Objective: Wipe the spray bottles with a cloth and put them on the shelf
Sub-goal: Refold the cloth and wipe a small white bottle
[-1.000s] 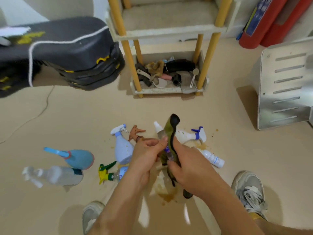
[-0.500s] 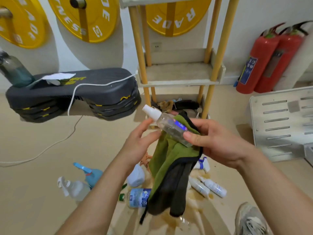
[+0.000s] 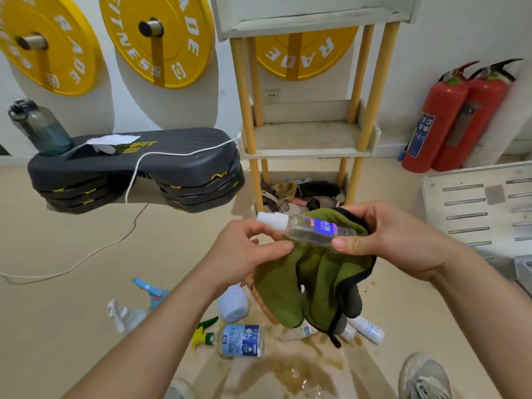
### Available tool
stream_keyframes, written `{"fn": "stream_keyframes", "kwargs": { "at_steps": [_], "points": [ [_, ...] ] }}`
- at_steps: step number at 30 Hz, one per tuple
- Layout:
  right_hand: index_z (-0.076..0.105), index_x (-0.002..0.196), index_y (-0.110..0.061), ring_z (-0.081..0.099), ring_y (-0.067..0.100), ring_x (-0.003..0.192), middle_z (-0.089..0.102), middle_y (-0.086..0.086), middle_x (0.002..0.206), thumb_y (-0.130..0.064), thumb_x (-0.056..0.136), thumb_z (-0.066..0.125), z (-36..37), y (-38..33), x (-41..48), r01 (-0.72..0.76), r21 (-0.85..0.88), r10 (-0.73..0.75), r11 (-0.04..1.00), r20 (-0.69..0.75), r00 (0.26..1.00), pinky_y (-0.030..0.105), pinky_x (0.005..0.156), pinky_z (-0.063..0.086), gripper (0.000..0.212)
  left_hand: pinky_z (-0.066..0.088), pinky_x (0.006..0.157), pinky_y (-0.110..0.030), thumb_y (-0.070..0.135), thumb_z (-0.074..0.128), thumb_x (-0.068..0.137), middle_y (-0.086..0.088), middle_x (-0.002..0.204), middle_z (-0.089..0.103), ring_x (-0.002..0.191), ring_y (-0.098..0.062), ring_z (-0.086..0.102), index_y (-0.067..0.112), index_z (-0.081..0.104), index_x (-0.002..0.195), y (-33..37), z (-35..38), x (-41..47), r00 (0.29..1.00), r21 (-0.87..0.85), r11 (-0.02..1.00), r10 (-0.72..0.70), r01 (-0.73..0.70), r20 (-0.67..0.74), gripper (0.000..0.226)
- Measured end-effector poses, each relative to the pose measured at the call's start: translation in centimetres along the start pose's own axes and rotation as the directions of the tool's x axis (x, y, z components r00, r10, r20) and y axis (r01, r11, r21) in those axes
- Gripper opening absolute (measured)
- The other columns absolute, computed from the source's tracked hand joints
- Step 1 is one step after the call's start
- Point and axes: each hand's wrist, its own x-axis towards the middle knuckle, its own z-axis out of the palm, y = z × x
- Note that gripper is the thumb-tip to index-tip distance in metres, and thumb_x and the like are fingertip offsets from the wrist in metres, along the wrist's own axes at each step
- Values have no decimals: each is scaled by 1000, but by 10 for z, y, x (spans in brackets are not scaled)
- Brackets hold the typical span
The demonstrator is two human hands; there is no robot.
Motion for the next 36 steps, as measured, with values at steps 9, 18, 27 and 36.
{"fn": "stream_keyframes", "kwargs": {
  "at_steps": [9, 18, 27, 36],
  "points": [
    [68, 123, -24, 67, 3, 91, 72, -14, 99, -22, 91, 71, 47, 19, 17, 19, -289, -158, 957, -467, 870, 23, 77, 54, 32, 62, 73, -37, -5, 69, 84, -14, 99, 75, 84, -29, 74, 11, 68, 111, 25, 0, -7, 980, -461, 883, -156, 82, -125, 32],
    [59, 104, -37, 63, -1, 85, 68, -18, 90, -32, 91, 67, 94, 19, 20, 35, -386, -232, 922, -479, 847, 23, 72, 51, 15, 60, 70, -32, -17, 61, 84, -10, 93, 73, 80, -23, 70, 13, 59, 106, 26, 0, -17, 953, -516, 835, 27, -188, -303, 37],
    [59, 102, -31, 66, 5, 84, 70, -12, 89, -10, 93, 60, 123, 9, 21, 65, -292, -191, 954, -424, 885, 19, 72, 53, 23, 54, 67, -22, 42, 80, 76, -4, 84, 76, 77, -13, 72, 14, 70, 92, 26, 19, -27, 968, -351, 936, -113, 28, -223, 33],
    [67, 106, -1, 70, 29, 89, 72, 15, 98, -25, 89, 64, 105, 1, 18, -71, 280, 17, 957, 189, 982, 41, 87, 57, 30, 59, 72, -33, 14, 78, 63, -10, 73, 70, 75, -22, 69, 13, 74, 80, 32, -32, -19, 993, -689, 725, 77, 4, 87, 18]
  ]
}}
